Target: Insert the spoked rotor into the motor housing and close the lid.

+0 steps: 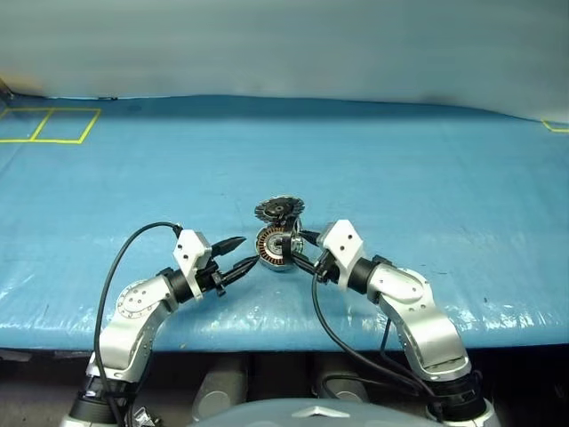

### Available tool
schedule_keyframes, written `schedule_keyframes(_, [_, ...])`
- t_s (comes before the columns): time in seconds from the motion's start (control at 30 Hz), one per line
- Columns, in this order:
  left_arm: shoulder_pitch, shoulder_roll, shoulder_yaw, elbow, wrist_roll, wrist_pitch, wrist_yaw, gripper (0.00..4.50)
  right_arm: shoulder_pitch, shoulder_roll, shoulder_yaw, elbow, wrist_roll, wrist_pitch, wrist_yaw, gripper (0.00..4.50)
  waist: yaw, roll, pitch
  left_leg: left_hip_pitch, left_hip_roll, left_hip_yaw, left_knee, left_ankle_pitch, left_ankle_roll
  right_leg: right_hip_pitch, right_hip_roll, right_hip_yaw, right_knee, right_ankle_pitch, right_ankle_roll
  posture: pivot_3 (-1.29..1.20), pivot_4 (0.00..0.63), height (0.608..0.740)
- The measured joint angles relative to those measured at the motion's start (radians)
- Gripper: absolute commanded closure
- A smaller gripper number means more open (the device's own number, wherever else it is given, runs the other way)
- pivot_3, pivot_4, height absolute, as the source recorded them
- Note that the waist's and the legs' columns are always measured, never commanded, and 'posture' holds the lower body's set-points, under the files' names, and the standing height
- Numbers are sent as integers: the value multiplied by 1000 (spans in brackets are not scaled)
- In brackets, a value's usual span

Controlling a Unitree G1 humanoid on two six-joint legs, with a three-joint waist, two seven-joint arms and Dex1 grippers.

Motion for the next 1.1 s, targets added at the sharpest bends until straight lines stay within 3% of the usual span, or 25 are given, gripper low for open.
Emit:
schedule_keyframes(0.47, [5, -31, -21, 4, 19, -23, 1, 1909, -100, -171, 88, 8, -22, -22, 45, 2661, 2, 0, 0, 0, 0, 0, 0, 0, 0, 0, 0, 0, 0, 0, 0, 0, 150, 740])
schedule_keyframes(1.03, [0, -36, -34, 5, 22, -25, 0, 1909, -129, -203, 139, 26, -84, -53, 22, 2661, 2, 0, 0, 0, 0, 0, 0, 0, 0, 1, 0, 0, 0, 0, 0, 0, 150, 740])
schedule_keyframes(1.1, [0, -36, -34, 5, 22, -25, 0, 1909, -133, -203, 146, 33, -98, -66, 18, 1937, 2, 0, 0, 0, 0, 0, 1, 0, 0, 1, 0, 0, 0, 0, 0, 0, 150, 740])
